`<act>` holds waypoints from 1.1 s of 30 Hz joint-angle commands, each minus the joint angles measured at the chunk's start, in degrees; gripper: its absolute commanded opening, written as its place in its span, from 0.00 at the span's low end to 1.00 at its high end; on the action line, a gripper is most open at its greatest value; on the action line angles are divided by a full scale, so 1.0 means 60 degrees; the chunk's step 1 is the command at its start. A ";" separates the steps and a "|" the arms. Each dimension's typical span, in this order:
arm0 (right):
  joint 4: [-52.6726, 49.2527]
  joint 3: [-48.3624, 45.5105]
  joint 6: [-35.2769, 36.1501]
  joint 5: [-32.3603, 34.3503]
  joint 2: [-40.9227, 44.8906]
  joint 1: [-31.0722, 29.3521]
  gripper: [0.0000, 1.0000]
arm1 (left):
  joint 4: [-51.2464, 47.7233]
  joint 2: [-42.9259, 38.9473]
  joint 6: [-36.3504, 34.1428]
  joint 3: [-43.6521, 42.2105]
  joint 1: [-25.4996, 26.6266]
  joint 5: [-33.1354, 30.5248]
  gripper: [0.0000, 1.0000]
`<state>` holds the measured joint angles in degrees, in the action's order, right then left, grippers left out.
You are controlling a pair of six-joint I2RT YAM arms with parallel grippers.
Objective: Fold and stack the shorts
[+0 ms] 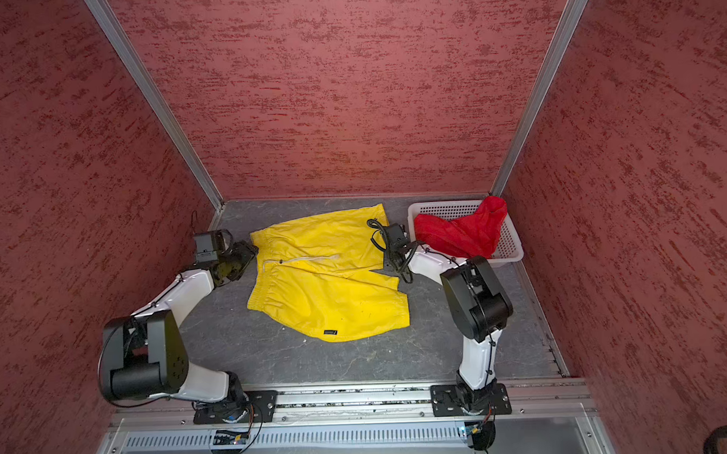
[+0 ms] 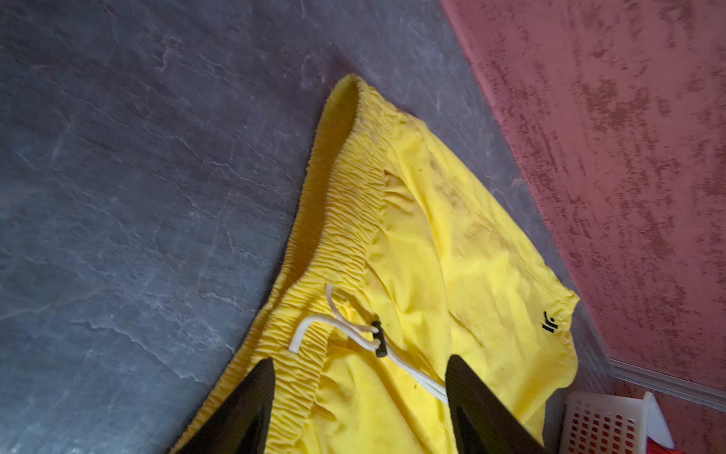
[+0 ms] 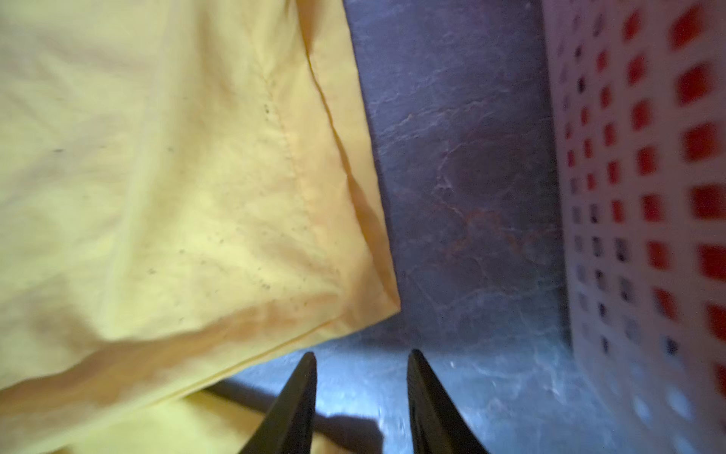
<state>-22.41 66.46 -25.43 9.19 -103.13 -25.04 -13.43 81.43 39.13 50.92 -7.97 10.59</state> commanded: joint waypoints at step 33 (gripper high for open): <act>-0.0917 0.1480 0.0221 0.1758 -0.0269 -0.0413 0.00 | -0.0410 -0.1022 -0.0002 -0.3203 0.0935 -0.0693 0.53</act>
<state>-24.14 71.64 -25.96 12.62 -102.98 -28.21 -17.91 74.26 40.07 32.12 -1.98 6.11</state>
